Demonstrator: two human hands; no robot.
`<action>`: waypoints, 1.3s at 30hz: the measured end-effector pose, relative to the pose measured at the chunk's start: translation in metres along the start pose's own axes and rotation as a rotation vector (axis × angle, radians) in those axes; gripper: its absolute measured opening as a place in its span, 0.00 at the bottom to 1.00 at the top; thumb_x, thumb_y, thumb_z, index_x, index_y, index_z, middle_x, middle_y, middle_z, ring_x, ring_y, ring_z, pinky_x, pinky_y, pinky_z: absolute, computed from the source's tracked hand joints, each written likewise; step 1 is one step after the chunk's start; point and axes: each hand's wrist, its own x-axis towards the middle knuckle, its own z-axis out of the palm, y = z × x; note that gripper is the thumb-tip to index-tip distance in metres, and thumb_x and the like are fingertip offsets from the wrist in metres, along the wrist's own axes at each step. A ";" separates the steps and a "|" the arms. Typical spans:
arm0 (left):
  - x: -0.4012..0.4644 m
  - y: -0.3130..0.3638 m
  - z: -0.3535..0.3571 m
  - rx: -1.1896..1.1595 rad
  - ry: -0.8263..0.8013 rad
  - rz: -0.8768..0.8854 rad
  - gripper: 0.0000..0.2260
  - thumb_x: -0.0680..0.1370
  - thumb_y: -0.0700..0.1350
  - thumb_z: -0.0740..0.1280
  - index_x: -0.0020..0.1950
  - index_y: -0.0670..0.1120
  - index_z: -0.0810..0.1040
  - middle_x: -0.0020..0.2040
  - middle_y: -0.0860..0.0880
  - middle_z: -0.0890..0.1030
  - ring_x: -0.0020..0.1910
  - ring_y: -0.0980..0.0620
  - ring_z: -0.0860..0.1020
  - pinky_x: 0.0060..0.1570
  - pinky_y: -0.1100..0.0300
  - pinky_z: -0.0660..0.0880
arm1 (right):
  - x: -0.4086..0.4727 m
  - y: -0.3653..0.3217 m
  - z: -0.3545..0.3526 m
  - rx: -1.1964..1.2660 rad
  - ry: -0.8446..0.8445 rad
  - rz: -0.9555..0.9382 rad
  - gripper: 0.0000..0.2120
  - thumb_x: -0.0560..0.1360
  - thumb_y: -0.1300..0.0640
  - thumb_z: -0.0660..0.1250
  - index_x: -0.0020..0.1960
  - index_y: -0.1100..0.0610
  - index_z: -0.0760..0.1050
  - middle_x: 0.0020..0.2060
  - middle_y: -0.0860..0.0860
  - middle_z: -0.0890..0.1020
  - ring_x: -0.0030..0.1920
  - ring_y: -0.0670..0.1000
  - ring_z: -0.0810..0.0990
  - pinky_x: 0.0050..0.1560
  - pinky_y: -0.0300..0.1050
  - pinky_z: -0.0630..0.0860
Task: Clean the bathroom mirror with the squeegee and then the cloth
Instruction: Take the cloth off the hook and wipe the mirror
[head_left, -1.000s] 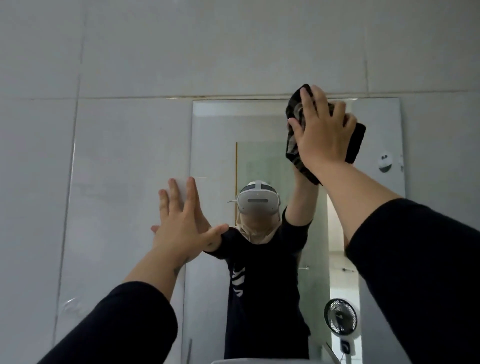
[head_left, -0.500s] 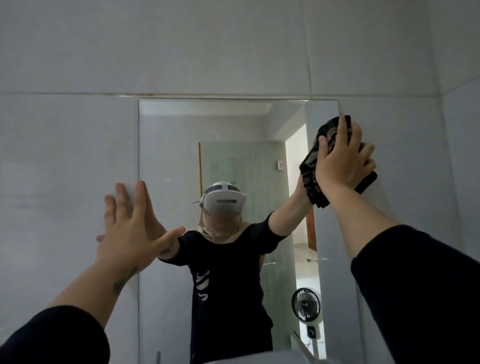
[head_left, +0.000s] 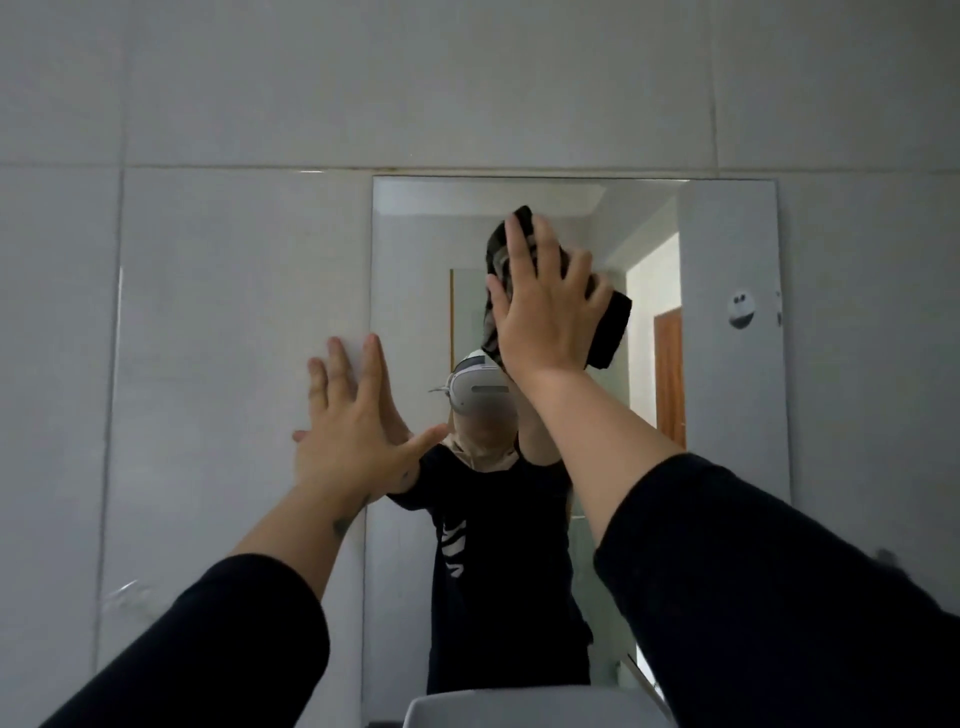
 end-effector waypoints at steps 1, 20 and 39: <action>-0.002 -0.002 -0.001 -0.018 0.008 0.010 0.50 0.66 0.74 0.62 0.74 0.60 0.31 0.77 0.54 0.32 0.76 0.51 0.33 0.68 0.34 0.56 | -0.001 -0.013 0.001 0.002 -0.020 -0.051 0.27 0.78 0.44 0.58 0.75 0.48 0.59 0.73 0.49 0.64 0.60 0.59 0.69 0.58 0.58 0.65; -0.058 -0.038 0.042 0.020 -0.010 -0.060 0.34 0.80 0.60 0.54 0.77 0.53 0.38 0.77 0.50 0.32 0.76 0.48 0.35 0.73 0.43 0.52 | -0.100 -0.016 0.005 -0.016 -0.076 -0.421 0.26 0.77 0.42 0.57 0.74 0.46 0.61 0.70 0.49 0.69 0.59 0.56 0.64 0.58 0.56 0.65; -0.056 -0.043 0.049 -0.030 -0.015 -0.068 0.35 0.77 0.62 0.54 0.77 0.53 0.40 0.78 0.50 0.34 0.76 0.46 0.37 0.73 0.42 0.51 | -0.105 0.166 -0.026 -0.101 -0.083 0.347 0.26 0.78 0.40 0.53 0.75 0.47 0.58 0.71 0.52 0.67 0.58 0.61 0.69 0.54 0.60 0.67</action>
